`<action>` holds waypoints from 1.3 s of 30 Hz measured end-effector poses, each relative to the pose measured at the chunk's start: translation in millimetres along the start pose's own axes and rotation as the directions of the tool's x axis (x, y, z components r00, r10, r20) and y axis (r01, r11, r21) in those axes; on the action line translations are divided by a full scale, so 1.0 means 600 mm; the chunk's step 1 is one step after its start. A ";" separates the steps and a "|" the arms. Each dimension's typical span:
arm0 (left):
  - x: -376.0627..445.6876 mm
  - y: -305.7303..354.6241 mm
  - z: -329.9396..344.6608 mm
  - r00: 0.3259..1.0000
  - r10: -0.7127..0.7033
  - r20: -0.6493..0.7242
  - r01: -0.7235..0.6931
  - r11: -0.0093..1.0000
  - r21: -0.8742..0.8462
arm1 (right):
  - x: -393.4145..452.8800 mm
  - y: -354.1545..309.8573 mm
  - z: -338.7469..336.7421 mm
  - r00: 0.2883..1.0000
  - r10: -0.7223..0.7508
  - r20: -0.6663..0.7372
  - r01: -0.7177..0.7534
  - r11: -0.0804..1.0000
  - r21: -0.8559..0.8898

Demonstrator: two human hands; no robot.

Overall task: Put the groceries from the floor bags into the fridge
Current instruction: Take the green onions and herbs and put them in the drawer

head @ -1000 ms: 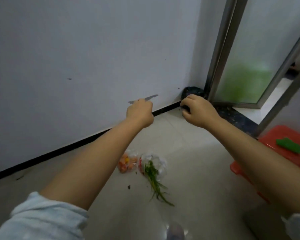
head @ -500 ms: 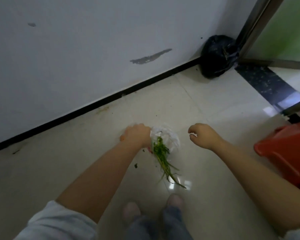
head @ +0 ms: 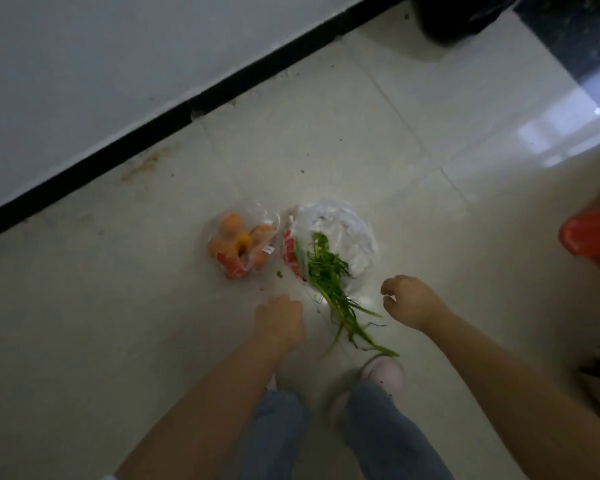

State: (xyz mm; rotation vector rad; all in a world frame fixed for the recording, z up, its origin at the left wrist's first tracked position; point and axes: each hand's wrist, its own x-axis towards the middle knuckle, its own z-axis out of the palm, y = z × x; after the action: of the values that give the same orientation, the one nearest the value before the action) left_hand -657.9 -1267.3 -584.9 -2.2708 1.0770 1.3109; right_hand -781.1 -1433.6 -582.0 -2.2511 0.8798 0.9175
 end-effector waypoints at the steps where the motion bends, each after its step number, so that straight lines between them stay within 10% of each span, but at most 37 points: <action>1: 0.034 -0.010 0.019 1.000 -0.003 0.003 0.003 1.000 -0.005 | 0.037 -0.002 0.024 1.000 -0.008 0.009 0.008 1.000 0.007; 8: 0.304 -0.048 0.124 0.966 0.091 -0.240 -0.072 0.994 0.086 | 0.289 0.010 0.195 0.995 -0.098 0.006 0.098 0.995 -0.033; 15: 0.514 -0.090 0.225 0.660 0.501 -0.560 -0.264 0.853 0.450 | 0.495 0.043 0.294 0.976 -0.219 0.001 0.209 0.931 -0.299; 24: 0.537 -0.148 0.216 0.753 0.376 -0.541 -0.259 0.924 0.282 | 0.514 0.048 0.316 0.962 -0.256 -0.097 0.219 0.932 -0.290; 33: 0.551 -0.138 0.192 0.653 0.467 -0.596 -0.321 0.884 0.341 | 0.497 0.128 0.288 0.988 -0.142 -0.054 0.105 0.894 -0.435; 39: 0.537 -0.149 0.220 0.640 0.421 -0.643 -0.349 0.905 0.245 | 0.501 0.063 0.312 0.924 -0.177 -0.338 0.210 0.976 0.061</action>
State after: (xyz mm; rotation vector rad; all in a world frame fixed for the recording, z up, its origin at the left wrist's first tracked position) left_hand -576.1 -1276.5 -934.7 -2.5977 1.9141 0.4457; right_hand -715.8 -1438.1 -932.2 -2.3945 0.8021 0.4034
